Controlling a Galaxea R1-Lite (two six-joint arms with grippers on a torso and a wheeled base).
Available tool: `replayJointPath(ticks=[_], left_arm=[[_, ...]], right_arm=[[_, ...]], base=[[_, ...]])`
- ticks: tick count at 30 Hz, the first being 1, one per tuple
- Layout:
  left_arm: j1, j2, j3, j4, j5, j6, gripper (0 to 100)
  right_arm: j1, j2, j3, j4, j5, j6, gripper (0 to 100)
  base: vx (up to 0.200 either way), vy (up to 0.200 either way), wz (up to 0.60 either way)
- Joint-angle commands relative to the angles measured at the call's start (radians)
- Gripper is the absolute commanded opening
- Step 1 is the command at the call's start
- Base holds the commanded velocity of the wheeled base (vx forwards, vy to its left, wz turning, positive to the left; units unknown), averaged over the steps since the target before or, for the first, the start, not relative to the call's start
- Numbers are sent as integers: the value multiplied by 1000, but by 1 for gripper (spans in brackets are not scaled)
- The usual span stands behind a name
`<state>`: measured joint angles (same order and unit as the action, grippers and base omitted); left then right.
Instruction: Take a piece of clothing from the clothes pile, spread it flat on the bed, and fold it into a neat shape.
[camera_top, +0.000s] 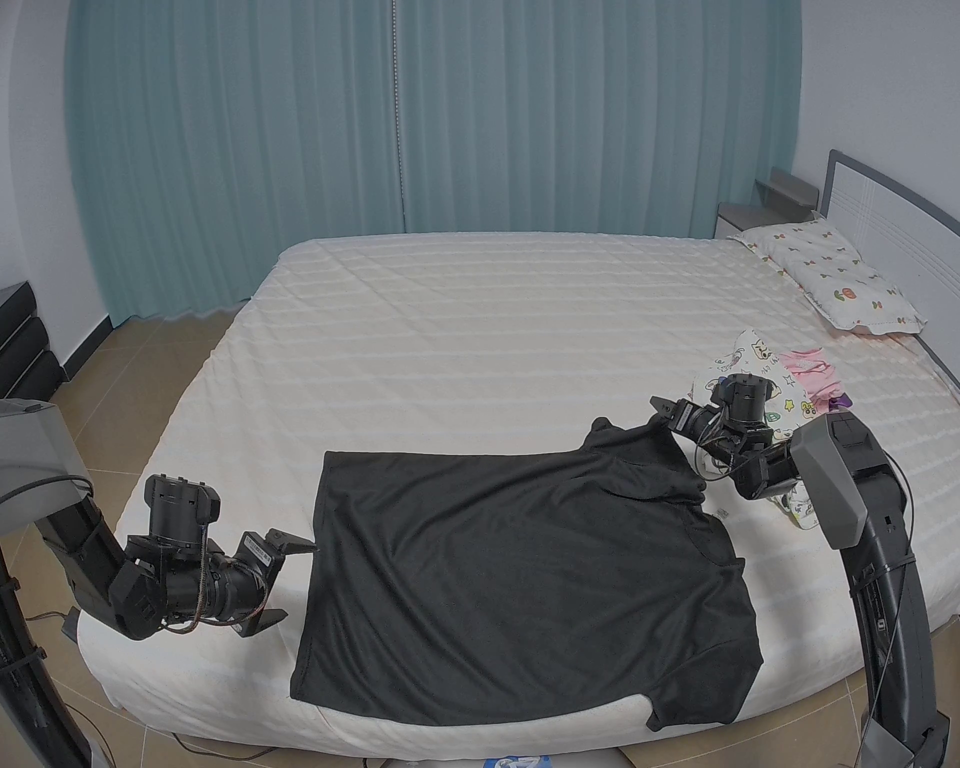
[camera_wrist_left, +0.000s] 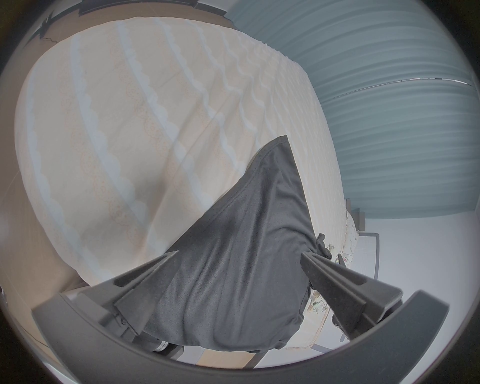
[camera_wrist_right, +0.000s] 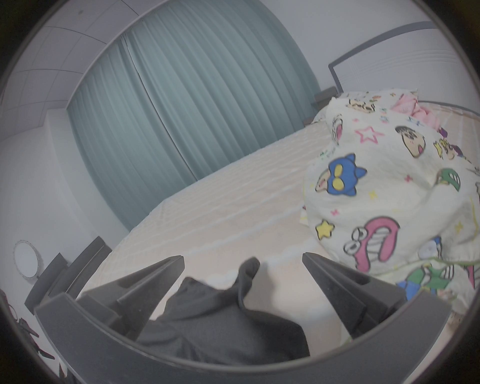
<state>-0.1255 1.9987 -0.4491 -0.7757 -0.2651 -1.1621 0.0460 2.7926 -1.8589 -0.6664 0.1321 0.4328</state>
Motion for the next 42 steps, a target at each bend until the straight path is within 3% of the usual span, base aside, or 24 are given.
replayJointPath(ticks=[1, 15, 21, 34, 42], left_arm=[[0, 0, 1, 0, 0, -1, 100], [-8, -6, 12, 0, 0, 15, 100], [-46, -18, 58, -2, 3, 85, 100], [-57, -9, 60, -2, 4, 90, 100], [-59, -9, 60, -2, 4, 85, 100]], right_arm=[[-17, -71, 126, -9, 37, -2, 100], [-54, -280, 495, -75, 76, -2, 100], [-90, -363, 676, -171, 109, 1, 100], [-72, -283, 633, -151, 179, 27, 100], [-40, -206, 534, -98, 164, 29, 100]], base=[[0, 0, 0], [0, 0, 0], [0, 0, 0], [0, 0, 0], [0, 0, 0]])
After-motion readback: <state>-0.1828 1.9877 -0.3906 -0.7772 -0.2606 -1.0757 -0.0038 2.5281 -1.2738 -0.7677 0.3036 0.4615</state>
